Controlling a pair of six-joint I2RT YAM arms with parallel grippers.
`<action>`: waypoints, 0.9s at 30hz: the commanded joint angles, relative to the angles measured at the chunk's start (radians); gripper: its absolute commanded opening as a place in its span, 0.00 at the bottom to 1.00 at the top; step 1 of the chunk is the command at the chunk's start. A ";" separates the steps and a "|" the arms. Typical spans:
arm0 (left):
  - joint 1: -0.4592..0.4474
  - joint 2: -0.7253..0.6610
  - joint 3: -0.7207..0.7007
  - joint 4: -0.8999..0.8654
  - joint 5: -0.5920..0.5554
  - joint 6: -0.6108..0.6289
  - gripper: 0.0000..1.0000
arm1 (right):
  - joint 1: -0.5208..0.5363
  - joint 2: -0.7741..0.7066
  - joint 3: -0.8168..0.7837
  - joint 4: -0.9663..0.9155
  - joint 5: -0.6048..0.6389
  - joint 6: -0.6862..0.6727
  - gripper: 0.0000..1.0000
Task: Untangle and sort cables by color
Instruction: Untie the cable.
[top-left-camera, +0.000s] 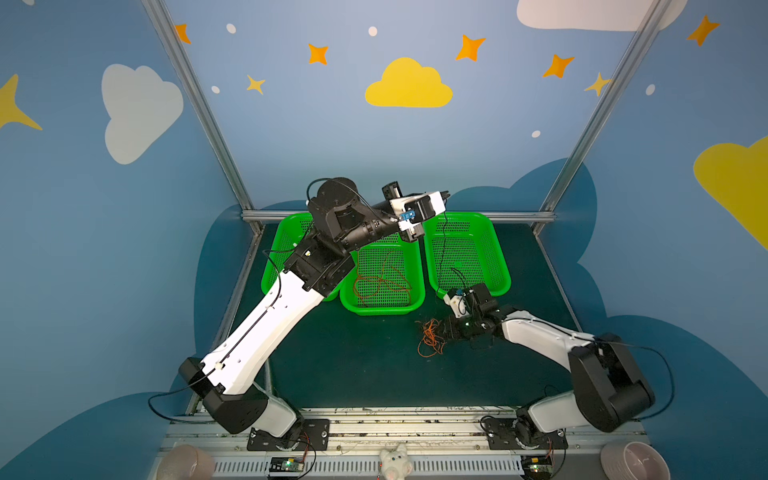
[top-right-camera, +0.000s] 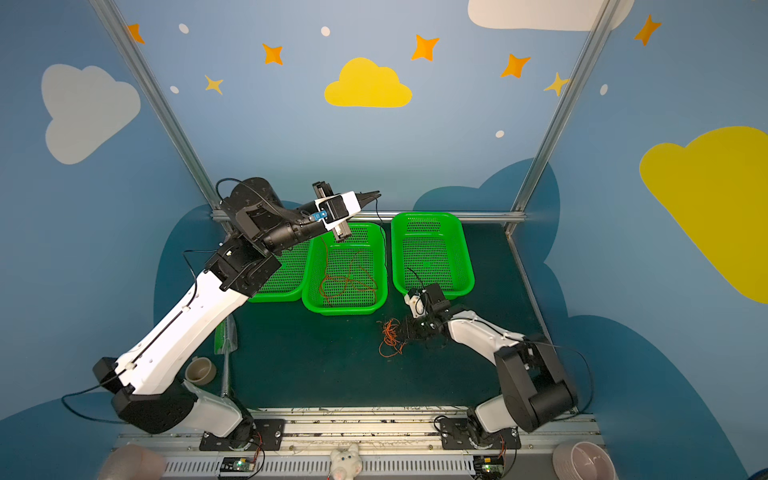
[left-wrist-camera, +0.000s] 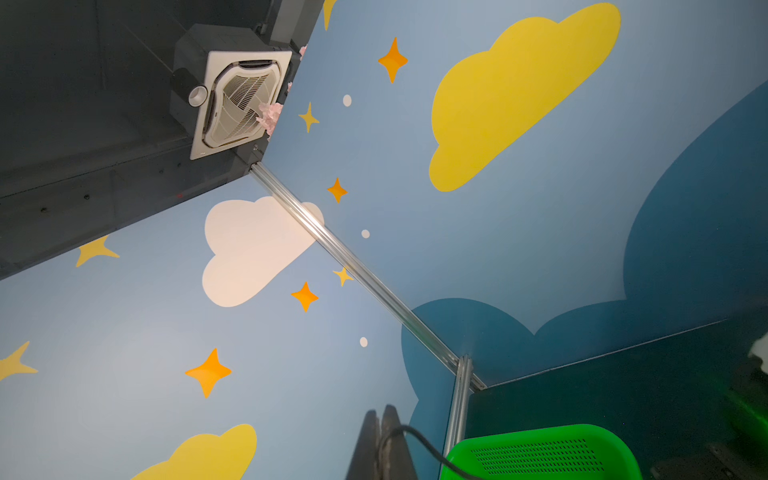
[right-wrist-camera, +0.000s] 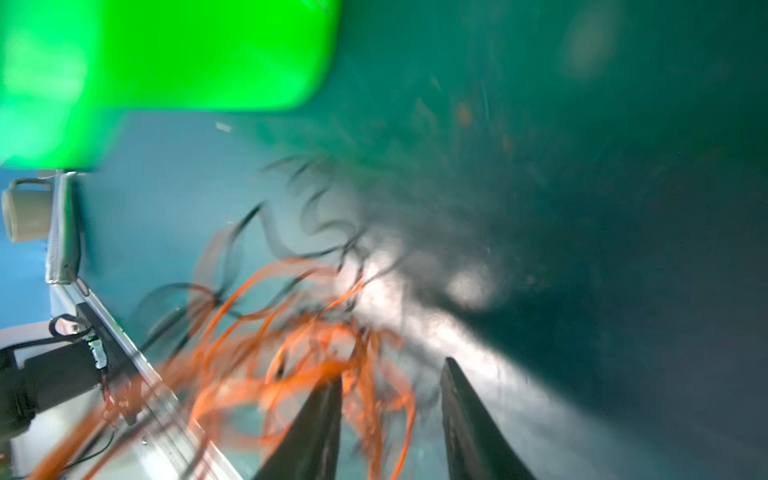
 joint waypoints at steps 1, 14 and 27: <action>0.004 -0.037 -0.036 -0.013 0.028 -0.017 0.03 | 0.007 -0.119 0.020 -0.081 0.080 -0.054 0.49; 0.007 -0.053 -0.112 0.010 0.044 -0.084 0.03 | 0.017 -0.479 -0.179 0.361 -0.132 -0.252 0.64; -0.015 -0.036 -0.107 0.018 0.030 -0.092 0.03 | 0.026 -0.245 -0.040 0.360 -0.212 -0.320 0.50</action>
